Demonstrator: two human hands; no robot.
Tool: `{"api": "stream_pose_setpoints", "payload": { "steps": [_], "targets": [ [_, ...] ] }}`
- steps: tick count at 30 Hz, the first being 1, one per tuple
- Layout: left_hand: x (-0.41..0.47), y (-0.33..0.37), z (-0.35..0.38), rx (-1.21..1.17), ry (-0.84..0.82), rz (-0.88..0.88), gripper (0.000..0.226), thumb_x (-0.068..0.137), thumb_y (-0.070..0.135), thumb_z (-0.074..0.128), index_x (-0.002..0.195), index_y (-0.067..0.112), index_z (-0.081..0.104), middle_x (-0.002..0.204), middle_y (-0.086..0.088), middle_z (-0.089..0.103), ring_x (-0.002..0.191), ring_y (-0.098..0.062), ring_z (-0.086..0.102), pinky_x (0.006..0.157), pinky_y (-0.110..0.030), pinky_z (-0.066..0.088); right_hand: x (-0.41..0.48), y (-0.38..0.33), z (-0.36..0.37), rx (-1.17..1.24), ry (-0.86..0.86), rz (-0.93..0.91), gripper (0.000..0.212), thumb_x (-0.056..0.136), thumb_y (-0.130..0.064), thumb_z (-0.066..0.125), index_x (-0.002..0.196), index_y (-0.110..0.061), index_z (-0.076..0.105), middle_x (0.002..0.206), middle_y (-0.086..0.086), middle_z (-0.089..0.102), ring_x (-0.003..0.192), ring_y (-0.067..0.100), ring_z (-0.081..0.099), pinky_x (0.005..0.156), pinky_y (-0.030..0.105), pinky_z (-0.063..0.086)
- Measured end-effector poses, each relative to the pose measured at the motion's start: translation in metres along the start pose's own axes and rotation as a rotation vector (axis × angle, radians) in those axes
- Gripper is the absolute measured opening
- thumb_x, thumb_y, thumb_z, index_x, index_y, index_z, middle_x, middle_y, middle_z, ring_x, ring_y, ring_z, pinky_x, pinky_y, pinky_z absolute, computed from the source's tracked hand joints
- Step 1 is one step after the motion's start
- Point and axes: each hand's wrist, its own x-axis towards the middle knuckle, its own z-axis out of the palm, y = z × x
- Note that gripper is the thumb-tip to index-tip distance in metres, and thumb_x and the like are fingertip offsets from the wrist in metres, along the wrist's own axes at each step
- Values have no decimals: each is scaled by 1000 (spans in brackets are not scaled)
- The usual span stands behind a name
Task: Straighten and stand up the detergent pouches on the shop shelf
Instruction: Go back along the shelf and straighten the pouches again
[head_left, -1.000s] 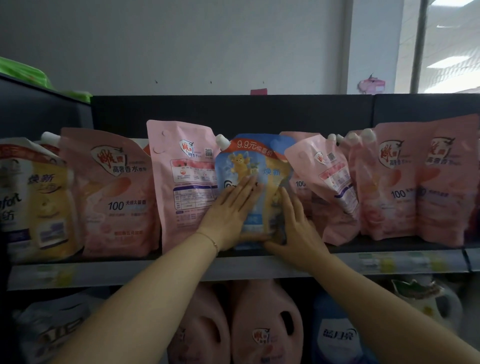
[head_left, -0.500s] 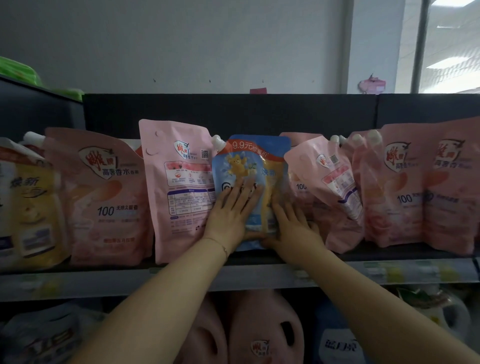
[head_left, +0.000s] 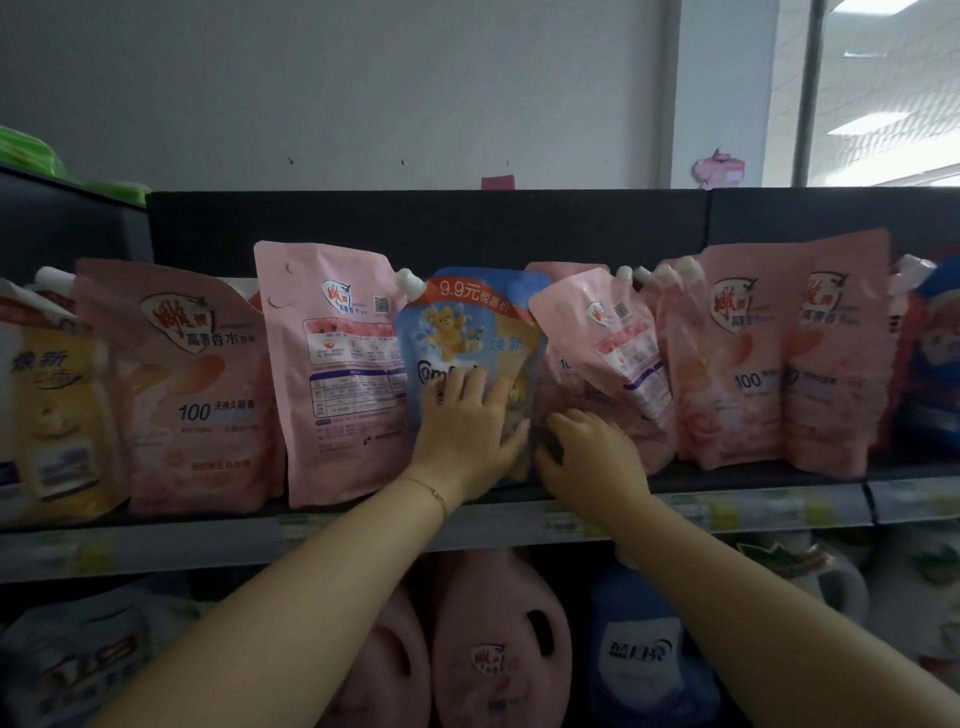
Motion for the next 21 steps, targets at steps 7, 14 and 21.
{"api": "stream_pose_setpoints", "payload": {
  "steps": [7, 14, 21],
  "targets": [
    [9, 73, 16, -412, -34, 0, 29, 97, 34, 34, 102, 13, 54, 102, -5, 55, 94, -26, 53, 73, -37, 42, -14, 49, -19, 34, 145, 87, 25, 84, -24, 61, 65, -9, 56, 67, 5, 57, 59, 31, 57, 50, 28, 31],
    [43, 120, 43, -849, -432, -476, 101, 59, 72, 62, 135, 13, 31, 137, -9, 47, 119, -29, 52, 97, -47, 48, -15, 103, -38, 44, 58, 247, 38, 89, -48, 56, 74, -13, 50, 72, -3, 50, 66, 21, 48, 58, 32, 33],
    [62, 128, 54, -1050, -360, -640, 90, 85, 11, 69, 152, 11, 9, 146, -17, 38, 129, -30, 45, 104, -33, 39, 8, 120, -25, 271, -197, 291, 44, 88, -57, 51, 66, -19, 45, 68, -1, 54, 68, 22, 54, 56, 32, 36]
  ]
}}
